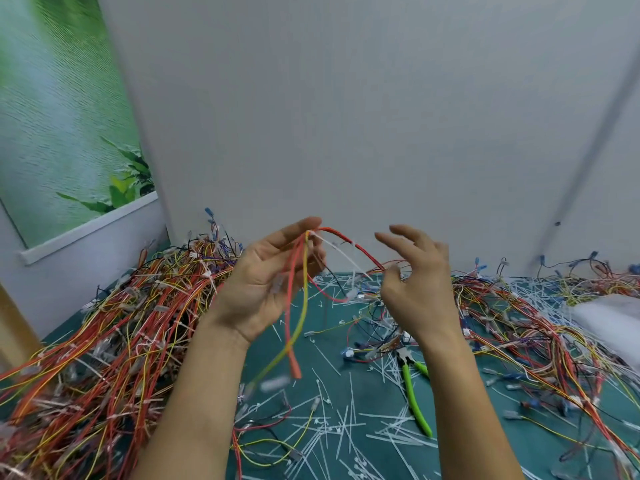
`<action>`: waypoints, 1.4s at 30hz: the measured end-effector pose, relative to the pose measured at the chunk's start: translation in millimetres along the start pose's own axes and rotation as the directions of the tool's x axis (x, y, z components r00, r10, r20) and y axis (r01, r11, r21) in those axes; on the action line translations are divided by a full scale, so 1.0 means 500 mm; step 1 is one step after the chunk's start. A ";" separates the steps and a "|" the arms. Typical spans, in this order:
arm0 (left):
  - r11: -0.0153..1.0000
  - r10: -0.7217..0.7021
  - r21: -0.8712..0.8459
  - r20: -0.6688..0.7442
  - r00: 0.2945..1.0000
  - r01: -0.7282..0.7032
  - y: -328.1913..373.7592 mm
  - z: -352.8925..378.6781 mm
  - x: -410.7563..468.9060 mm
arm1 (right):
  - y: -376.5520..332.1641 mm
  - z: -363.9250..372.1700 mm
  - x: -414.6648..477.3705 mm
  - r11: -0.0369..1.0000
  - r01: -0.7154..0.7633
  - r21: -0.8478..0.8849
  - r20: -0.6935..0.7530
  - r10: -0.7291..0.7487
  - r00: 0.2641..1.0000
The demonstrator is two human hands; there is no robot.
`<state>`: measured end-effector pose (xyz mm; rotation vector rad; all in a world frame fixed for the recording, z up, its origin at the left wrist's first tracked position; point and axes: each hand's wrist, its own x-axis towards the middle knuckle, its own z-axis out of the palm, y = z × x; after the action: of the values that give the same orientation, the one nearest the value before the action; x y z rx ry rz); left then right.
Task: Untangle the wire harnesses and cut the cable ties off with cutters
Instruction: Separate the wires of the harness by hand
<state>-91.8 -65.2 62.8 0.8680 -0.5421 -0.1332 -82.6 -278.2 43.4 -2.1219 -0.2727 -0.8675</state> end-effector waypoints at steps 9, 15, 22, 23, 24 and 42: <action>0.913 0.146 0.402 -0.174 0.974 -0.065 -0.031 0.037 0.003 | -0.049 -0.005 -0.015 0.859 0.371 0.352 0.012 -0.400 0.916; 0.843 0.209 0.528 -0.143 0.967 -0.104 -0.035 0.039 0.000 | -0.049 0.006 -0.011 0.838 0.388 0.382 -0.085 -0.387 0.918; 0.777 0.205 0.624 -0.133 0.970 -0.079 -0.052 0.036 0.004 | -0.049 0.011 -0.010 0.840 0.139 0.525 -0.087 -0.110 0.990; 0.767 0.196 0.638 -0.133 0.972 -0.068 -0.053 0.039 0.004 | -0.050 0.012 -0.011 0.835 0.107 0.539 -0.088 -0.070 0.994; 0.764 0.182 0.642 -0.119 0.976 -0.064 -0.054 0.040 0.003 | -0.052 0.013 -0.011 0.829 0.085 0.552 -0.096 -0.038 0.995; 0.840 0.339 0.531 -0.348 0.874 -0.114 -0.086 0.043 0.024 | -0.060 0.024 -0.013 0.768 -0.204 0.607 0.128 0.159 0.979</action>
<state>-88.0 -111.9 46.3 1.2852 -0.2548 0.4412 -95.5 -249.0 52.0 -1.5240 -0.3284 -0.4915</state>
